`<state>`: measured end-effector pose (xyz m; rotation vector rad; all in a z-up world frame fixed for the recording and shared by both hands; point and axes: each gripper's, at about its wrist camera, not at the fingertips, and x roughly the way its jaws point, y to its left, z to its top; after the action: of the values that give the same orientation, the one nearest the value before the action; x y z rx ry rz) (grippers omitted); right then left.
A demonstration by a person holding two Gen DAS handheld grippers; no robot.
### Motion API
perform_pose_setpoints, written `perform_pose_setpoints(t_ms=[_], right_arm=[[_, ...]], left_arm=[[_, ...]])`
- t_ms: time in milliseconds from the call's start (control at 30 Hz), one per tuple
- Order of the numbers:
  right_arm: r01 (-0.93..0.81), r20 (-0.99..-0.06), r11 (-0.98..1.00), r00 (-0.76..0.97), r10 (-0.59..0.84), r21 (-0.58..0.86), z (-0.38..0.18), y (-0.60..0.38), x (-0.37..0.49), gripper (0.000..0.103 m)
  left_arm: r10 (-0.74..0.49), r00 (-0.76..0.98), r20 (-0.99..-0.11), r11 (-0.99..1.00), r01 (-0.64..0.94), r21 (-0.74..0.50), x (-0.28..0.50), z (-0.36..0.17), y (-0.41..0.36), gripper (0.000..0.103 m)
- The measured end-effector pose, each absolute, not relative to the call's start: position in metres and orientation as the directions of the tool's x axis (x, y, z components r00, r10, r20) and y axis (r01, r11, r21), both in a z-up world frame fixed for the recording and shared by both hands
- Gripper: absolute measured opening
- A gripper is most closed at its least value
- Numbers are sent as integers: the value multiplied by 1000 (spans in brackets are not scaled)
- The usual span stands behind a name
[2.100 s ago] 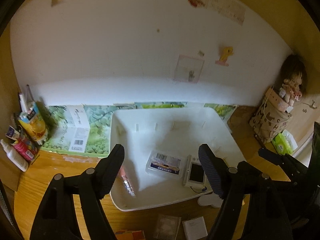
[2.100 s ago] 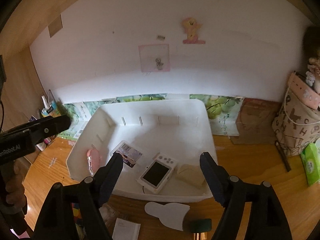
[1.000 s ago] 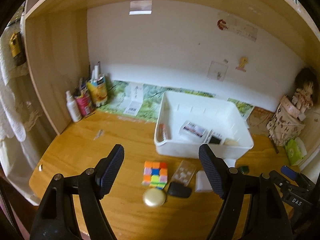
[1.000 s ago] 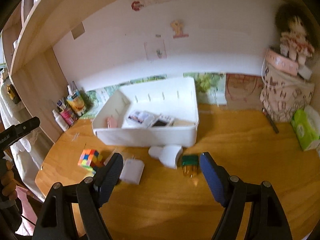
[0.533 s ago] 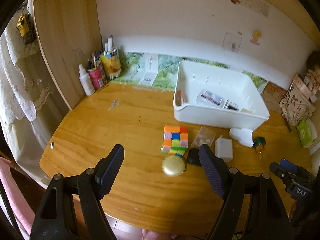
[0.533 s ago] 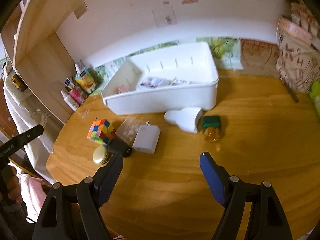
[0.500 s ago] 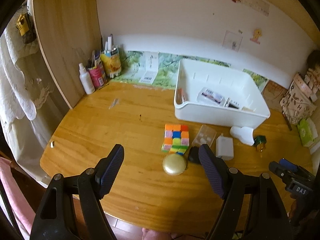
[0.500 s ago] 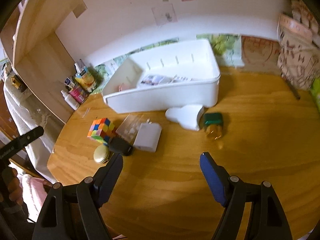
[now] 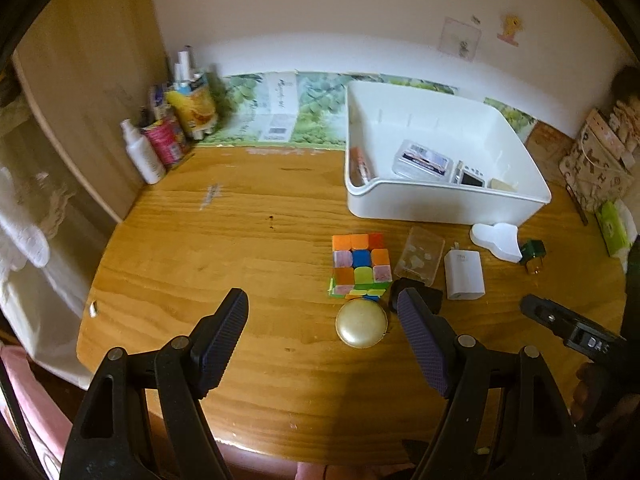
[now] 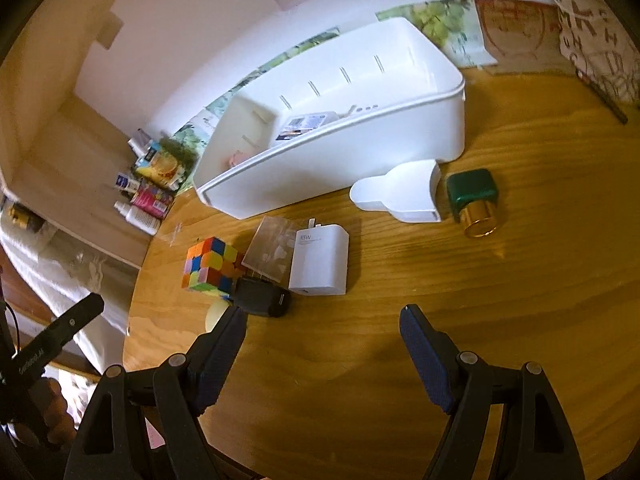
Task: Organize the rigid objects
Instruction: 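Move both tools toward the Rubik's cube and white charger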
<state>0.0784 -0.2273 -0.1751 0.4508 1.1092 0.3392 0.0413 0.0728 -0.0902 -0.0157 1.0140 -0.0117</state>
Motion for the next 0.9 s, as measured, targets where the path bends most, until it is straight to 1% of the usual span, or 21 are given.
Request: perform_pose_setpoints(t_ms=[367,633,900], right_arm=[[104,-820,860,379,430,499,-197,-201,106,80],[170,-874,890,337,351,423,-210,-186,119,80],[186,-912,918,287,291,352,-219,-178,130,80]], left_arm=[[-138,414,-899,983,169,-73,92,-109,68,80],[-169,308,-936,964,248,-92,119,-133,59,80],[-194,191,-962,951,277,-136,139,-159,47,80]])
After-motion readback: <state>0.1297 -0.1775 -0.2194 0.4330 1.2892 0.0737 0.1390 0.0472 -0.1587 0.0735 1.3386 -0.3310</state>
